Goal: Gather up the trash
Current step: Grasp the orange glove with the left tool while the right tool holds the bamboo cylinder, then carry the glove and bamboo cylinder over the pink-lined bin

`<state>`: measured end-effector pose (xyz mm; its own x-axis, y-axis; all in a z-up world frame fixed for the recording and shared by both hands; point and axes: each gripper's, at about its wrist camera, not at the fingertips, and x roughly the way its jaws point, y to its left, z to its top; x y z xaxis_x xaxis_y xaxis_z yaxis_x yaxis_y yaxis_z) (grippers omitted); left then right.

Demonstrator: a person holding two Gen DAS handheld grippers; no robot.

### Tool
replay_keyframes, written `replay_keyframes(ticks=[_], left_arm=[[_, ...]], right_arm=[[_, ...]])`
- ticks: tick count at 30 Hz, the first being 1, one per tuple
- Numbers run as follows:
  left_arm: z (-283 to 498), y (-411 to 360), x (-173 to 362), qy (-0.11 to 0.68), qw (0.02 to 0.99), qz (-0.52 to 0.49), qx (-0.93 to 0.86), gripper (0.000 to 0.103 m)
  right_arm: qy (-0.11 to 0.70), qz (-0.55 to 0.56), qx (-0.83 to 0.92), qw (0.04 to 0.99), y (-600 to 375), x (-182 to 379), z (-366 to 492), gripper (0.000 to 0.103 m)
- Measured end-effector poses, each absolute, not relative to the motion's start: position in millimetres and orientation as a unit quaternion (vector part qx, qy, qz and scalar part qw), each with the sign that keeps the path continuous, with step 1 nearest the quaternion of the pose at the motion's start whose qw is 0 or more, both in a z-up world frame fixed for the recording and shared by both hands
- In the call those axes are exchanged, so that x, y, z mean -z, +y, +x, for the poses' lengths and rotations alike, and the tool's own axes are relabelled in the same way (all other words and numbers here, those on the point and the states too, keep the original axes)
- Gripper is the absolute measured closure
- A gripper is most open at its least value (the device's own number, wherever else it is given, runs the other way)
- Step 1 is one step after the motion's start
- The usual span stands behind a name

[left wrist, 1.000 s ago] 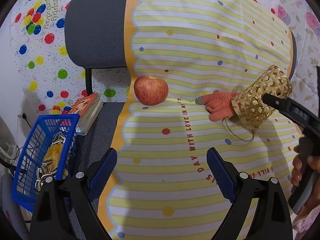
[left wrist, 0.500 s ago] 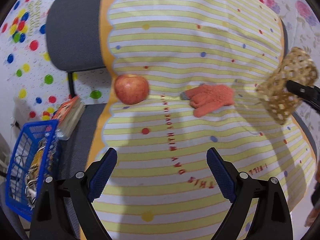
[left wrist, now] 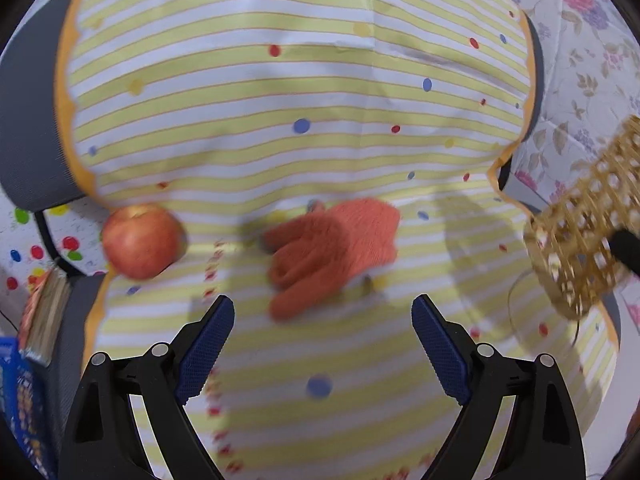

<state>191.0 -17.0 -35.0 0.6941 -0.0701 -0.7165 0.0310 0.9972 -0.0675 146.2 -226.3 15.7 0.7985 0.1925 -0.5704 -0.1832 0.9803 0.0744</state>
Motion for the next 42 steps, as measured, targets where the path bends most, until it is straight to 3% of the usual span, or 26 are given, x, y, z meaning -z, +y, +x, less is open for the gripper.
replay_keyframes(ticks=[10,13,16,17,18,24,31,42], left_arm=[[264,-34,60,0.436,0.899,-0.045,-0.021,0.016],[271,-34,71,0.460,0.886,-0.048,-0.040,0.026],[260,-34,69,0.452,0.891,-0.037,-0.040,0.058],[256,-33,68,0.449,0.892,-0.037,-0.035,0.076],[248,-31,65,0.443,0.895,-0.041,-0.027,0.083],[167,-14,25,0.372,0.925,-0.057,0.043,0.086],[77,-11,-1,0.345,0.933,-0.054,0.086,0.086],[-2,-61,-29,0.296,0.943,-0.040,0.146,0.086]], right_arm=[[0.298,0.008,-0.084,0.951,-237,-10,156,0.031],[0.303,0.010,-0.082,0.949,-241,-6,154,0.031],[0.307,0.021,-0.080,0.948,-246,-4,147,0.031],[0.307,0.024,-0.080,0.948,-247,-4,145,0.031],[0.308,0.026,-0.080,0.948,-248,-4,142,0.031],[0.305,0.030,-0.088,0.948,-251,-9,114,0.031],[0.317,0.041,-0.099,0.943,-254,-8,80,0.031],[0.301,0.054,-0.083,0.948,-280,-25,7,0.031]])
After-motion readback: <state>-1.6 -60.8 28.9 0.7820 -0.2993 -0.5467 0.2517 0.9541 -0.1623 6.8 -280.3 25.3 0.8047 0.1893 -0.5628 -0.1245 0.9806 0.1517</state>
